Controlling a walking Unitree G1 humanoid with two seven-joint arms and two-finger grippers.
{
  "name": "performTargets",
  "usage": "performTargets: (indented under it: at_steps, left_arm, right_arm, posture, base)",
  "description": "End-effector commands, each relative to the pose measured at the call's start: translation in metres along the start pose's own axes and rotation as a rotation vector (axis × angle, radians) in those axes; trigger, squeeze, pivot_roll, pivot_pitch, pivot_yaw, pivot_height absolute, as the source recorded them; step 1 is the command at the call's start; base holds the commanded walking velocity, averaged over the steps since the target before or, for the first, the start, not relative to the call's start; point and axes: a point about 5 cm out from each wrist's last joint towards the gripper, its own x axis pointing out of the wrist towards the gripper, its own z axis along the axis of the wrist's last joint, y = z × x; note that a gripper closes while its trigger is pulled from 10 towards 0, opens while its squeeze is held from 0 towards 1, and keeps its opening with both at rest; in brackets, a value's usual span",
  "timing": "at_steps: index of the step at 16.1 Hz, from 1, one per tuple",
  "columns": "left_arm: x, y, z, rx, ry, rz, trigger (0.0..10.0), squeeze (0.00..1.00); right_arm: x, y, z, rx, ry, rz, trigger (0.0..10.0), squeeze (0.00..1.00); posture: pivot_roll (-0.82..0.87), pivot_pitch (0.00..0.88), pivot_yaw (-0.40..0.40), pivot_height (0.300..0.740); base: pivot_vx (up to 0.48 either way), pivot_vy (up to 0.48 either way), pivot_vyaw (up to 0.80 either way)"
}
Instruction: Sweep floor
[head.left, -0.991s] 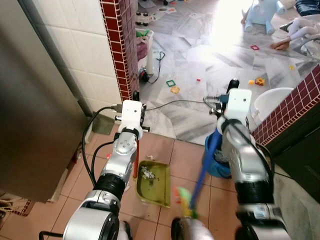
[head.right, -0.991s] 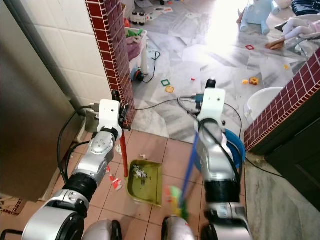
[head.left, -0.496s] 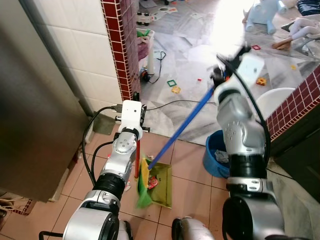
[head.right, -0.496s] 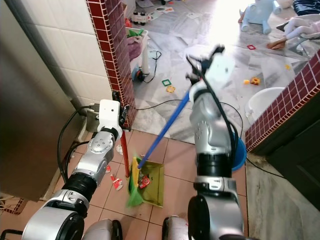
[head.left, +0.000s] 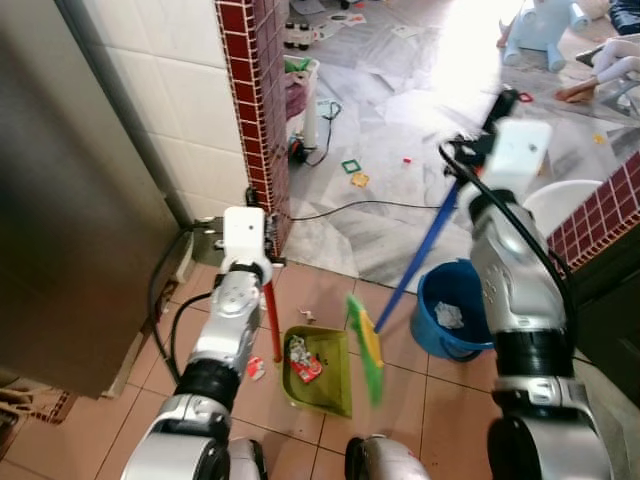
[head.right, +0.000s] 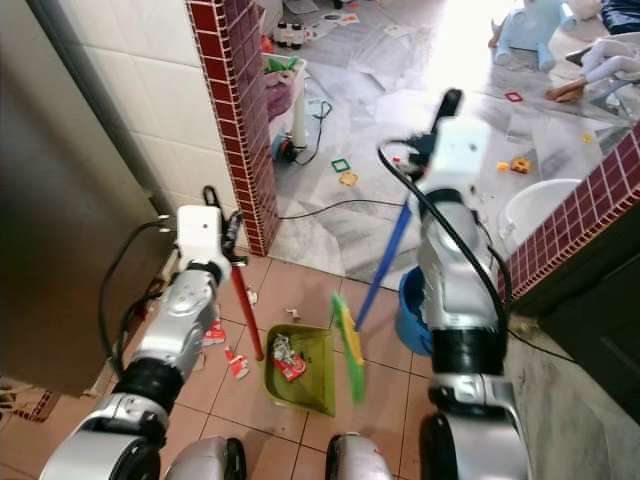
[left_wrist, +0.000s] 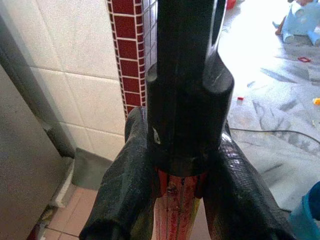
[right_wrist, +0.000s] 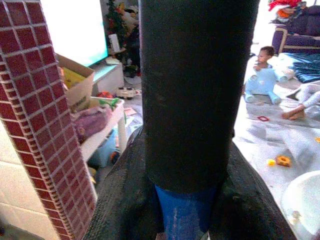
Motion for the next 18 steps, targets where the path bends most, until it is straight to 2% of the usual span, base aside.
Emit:
performTargets:
  at_steps: [1, 2, 5, 7, 9, 13, 18]
  left_arm:
    - [-0.001, 0.008, 0.007, 0.035, -0.030, 0.023, 10.0, 0.00]
    - [-0.003, 0.015, 0.010, 0.046, -0.046, 0.039, 10.0, 0.00]
    - [-0.010, 0.019, 0.013, 0.035, -0.063, 0.050, 10.0, 0.00]
    - [-0.019, 0.021, 0.015, 0.013, -0.076, 0.039, 10.0, 0.00]
    - [-0.024, 0.021, 0.014, 0.016, -0.078, 0.028, 10.0, 0.00]
    - [-0.027, 0.015, 0.020, -0.005, -0.085, -0.023, 10.0, 0.00]
    - [-0.025, 0.012, 0.024, -0.026, -0.087, -0.028, 10.0, 0.00]
  right_arm:
    - [-0.001, -0.002, 0.017, -0.027, -0.087, 0.011, 10.0, 0.00]
    - [-0.006, -0.006, 0.011, -0.073, -0.083, 0.012, 10.0, 0.00]
    - [-0.014, -0.009, -0.006, -0.096, -0.043, -0.019, 10.0, 0.00]
    - [-0.026, -0.004, -0.029, -0.111, 0.010, -0.042, 10.0, 0.00]
    - [-0.031, 0.001, -0.040, -0.115, 0.044, -0.055, 10.0, 0.00]
    - [-0.031, -0.001, -0.044, -0.136, 0.055, -0.068, 10.0, 0.00]
    - [-0.027, -0.007, -0.042, -0.149, 0.048, -0.085, 10.0, 0.00]
  posture:
    - [-0.12, 0.053, 0.035, 0.740]
    - [-0.12, 0.052, 0.038, 0.740]
    - [-0.12, 0.050, 0.038, 0.740]
    - [-0.12, 0.050, 0.041, 0.740]
    - [-0.12, 0.053, 0.043, 0.740]
    - [-0.12, 0.052, 0.041, 0.740]
    - [-0.13, 0.054, 0.037, 0.740]
  base:
    - [0.000, 0.000, 0.00]
    - [0.000, 0.000, 0.00]
    - [0.000, 0.000, 0.00]
    - [0.000, 0.000, 0.00]
    - [0.000, 0.000, 0.00]
    - [0.000, 0.000, -0.80]
    - [0.000, -0.347, -0.80]
